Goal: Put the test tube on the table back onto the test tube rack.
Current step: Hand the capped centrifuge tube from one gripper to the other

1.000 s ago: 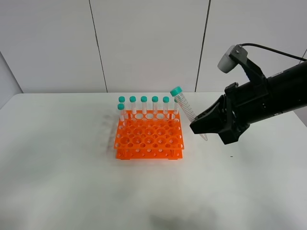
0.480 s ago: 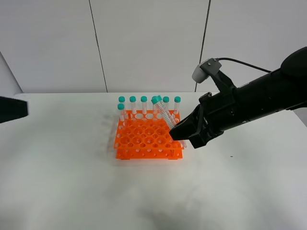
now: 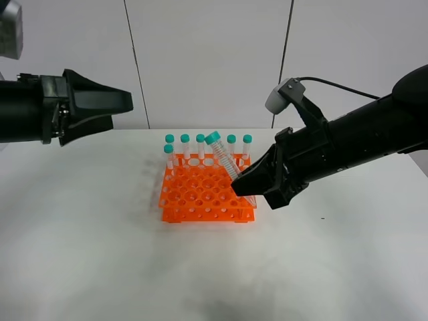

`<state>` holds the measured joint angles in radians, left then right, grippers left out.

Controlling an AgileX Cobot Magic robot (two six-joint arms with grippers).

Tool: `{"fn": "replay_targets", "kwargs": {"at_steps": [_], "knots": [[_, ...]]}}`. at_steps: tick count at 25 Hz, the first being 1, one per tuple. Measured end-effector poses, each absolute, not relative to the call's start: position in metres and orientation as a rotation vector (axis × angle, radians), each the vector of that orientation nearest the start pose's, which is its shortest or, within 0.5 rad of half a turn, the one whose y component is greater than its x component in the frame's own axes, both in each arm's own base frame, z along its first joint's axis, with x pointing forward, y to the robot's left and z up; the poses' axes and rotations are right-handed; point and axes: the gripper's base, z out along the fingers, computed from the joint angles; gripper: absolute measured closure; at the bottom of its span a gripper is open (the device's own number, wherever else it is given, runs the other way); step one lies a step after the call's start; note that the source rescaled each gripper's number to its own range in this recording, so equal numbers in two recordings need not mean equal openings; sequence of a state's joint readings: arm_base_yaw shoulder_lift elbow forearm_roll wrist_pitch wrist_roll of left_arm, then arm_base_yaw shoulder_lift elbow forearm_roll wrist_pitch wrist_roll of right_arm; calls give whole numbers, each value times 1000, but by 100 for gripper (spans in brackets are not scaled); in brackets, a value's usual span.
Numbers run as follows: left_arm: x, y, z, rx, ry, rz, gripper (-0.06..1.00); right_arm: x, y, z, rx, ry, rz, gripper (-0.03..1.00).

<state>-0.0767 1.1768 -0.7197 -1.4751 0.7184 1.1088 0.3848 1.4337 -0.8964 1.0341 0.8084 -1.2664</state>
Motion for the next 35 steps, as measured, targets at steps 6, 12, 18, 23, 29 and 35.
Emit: {"fn": "replay_targets", "kwargs": {"at_steps": [6,12,18,23,29,35], "knots": [[232,-114,282,267,2053,-1052,-2,235,158,263,-1146,2097,866,95],[240,-151,271,333,2069,-1084,-2,232,159,263,-1157,2097,901,95],[246,-174,261,391,2105,-1114,-2,232,159,263,-1157,2097,902,95],[242,-182,259,421,2112,-1127,-2,232,159,264,-1155,2097,902,95],[243,-183,261,421,2105,-1127,1,232,159,264,-1154,2098,904,95],[243,-183,262,422,2104,-1127,13,232,159,264,-1128,2120,920,95]]}}
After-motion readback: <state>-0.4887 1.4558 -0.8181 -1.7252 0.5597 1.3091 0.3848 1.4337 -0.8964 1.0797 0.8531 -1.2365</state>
